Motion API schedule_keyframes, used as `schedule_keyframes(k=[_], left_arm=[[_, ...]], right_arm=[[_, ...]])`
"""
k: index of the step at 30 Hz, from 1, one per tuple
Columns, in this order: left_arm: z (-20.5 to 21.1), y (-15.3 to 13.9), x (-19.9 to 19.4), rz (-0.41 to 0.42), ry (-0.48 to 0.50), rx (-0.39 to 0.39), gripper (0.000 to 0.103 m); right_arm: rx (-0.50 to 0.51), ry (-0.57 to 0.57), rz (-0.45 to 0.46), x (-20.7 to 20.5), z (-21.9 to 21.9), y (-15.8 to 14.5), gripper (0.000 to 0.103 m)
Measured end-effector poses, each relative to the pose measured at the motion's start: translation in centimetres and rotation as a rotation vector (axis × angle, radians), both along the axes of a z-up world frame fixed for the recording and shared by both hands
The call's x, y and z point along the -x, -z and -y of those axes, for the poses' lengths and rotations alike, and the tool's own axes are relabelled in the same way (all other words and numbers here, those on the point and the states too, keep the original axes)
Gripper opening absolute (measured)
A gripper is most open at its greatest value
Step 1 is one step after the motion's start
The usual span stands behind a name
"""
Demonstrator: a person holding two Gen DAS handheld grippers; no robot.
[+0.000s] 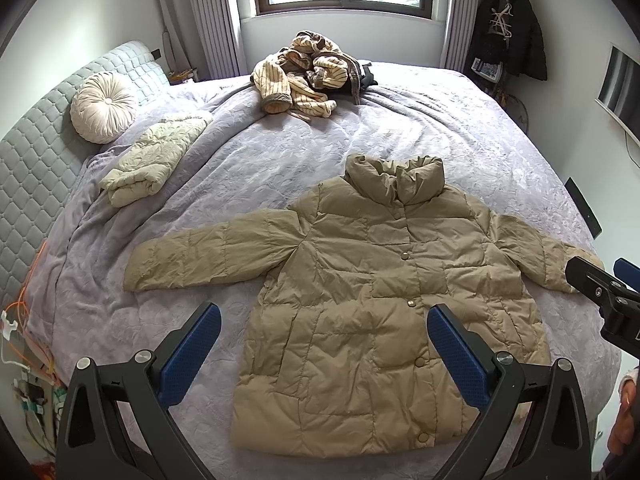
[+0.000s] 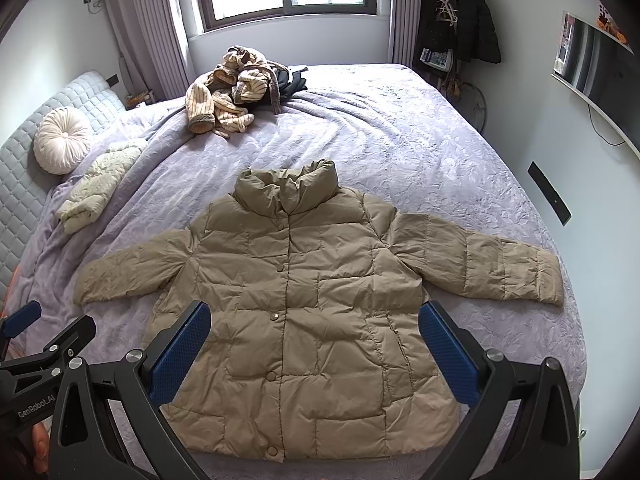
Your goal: Fold large clothes
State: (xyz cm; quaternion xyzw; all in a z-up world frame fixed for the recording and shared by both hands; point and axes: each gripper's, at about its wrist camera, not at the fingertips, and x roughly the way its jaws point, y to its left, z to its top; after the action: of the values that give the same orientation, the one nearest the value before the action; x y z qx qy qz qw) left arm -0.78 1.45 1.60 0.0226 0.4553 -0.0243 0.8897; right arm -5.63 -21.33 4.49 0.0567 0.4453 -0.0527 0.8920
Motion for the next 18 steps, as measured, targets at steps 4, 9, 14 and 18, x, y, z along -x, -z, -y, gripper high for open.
schedule_keyframes(k=[4,9,14,18], left_arm=[[-0.04,0.0,-0.01,0.0,0.0,-0.001,0.103],[-0.01,0.06,0.01,-0.002,0.0,-0.001,0.103],[-0.12,0.12,0.04,0.0,0.0,-0.002,0.103],[-0.18,0.07,-0.02,-0.002,0.0,-0.001,0.103]], right_arm=[[0.0,0.0,0.0,0.0,0.0,0.03,0.103],[0.0,0.0,0.0,-0.02,0.02,0.06,0.103],[0.0,0.0,-0.001,-0.06,0.0,0.07,0.103],[0.0,0.0,-0.002,-0.07,-0.02,0.08,0.103]])
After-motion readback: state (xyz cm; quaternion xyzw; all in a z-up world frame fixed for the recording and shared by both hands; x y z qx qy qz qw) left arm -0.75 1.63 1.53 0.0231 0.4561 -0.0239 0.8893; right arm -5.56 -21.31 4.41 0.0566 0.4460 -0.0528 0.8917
